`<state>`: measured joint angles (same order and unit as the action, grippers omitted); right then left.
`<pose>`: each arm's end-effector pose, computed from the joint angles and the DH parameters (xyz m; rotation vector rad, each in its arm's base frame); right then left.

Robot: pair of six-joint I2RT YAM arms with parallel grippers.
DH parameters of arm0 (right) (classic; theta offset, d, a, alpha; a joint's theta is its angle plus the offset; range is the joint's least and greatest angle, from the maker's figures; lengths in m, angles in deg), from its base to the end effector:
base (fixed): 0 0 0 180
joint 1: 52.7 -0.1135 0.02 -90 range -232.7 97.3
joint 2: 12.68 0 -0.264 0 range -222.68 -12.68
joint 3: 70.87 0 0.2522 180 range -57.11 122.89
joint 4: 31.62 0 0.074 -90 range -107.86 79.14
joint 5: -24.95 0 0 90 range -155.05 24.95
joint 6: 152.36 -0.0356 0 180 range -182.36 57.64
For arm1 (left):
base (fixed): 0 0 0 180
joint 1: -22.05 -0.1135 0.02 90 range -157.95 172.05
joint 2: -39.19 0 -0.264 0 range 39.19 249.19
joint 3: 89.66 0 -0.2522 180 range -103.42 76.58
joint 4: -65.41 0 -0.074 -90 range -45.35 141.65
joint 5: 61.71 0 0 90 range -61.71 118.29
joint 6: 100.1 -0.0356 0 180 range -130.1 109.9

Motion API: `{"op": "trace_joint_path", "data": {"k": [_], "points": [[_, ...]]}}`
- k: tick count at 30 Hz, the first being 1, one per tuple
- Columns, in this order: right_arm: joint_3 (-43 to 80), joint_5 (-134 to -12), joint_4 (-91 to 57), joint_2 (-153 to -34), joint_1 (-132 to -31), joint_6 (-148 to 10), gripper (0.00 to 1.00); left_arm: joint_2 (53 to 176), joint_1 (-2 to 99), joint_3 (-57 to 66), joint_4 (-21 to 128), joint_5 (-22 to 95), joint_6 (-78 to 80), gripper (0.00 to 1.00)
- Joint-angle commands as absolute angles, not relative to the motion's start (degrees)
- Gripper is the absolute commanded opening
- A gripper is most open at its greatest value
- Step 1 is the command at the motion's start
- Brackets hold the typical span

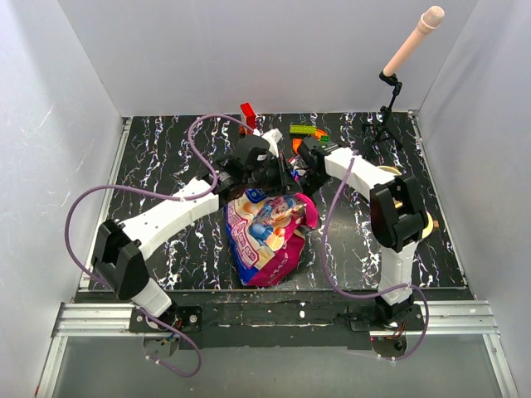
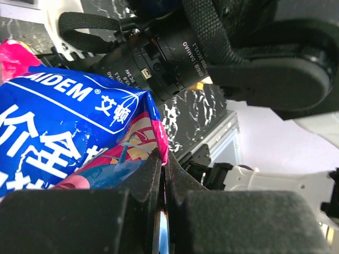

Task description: Serve the pet food

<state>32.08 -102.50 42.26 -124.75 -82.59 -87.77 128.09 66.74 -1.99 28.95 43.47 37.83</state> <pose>0.3192 0.2085 0.2167 0.1674 -2.7941 -0.9197 0.2476 -0.2581 0.3335 0.1048 2.3851 -1.1535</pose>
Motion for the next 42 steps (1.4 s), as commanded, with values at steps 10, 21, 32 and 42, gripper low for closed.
{"op": "trace_joint_path", "data": {"k": [10, 21, 32, 42], "points": [[24.7, -126.0, -3.9, -121.7, -86.5, -101.7, 0.01, 122.1, 66.1, -0.5, 23.2, 34.0, 33.8, 0.00], [20.3, -130.8, 0.7, -107.2, -83.1, -101.0, 0.01, 111.0, 64.6, -0.4, 15.7, 26.2, 28.1, 0.00], [20.4, -130.5, 6.7, -98.8, -80.0, -104.0, 0.01, 103.8, 64.7, 0.7, 12.6, 23.6, 27.2, 0.00], [16.5, -130.2, 11.9, -95.7, -79.1, -99.5, 0.01, 100.8, 64.6, -0.5, 11.7, 21.5, 25.2, 0.00]]}}
